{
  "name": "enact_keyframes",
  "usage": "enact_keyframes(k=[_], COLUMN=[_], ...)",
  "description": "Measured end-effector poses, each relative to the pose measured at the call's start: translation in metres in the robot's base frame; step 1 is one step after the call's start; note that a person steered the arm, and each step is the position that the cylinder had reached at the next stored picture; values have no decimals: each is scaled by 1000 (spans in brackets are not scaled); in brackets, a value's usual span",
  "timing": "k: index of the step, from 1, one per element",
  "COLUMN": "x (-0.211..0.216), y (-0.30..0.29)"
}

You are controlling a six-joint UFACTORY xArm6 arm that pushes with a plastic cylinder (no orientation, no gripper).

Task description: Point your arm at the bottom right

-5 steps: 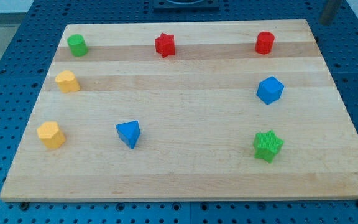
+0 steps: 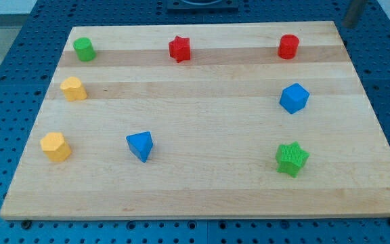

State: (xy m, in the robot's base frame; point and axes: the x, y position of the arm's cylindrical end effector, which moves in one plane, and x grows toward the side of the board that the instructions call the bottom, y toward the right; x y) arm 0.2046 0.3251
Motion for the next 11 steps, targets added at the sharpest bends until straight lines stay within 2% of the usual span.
enact_keyframes(k=[3,4,5,6,7,8,9,11], x=[-2,16,49,105,181,280,299,299], y=[-2,0,-1,-15,-42,-46,-55,-63])
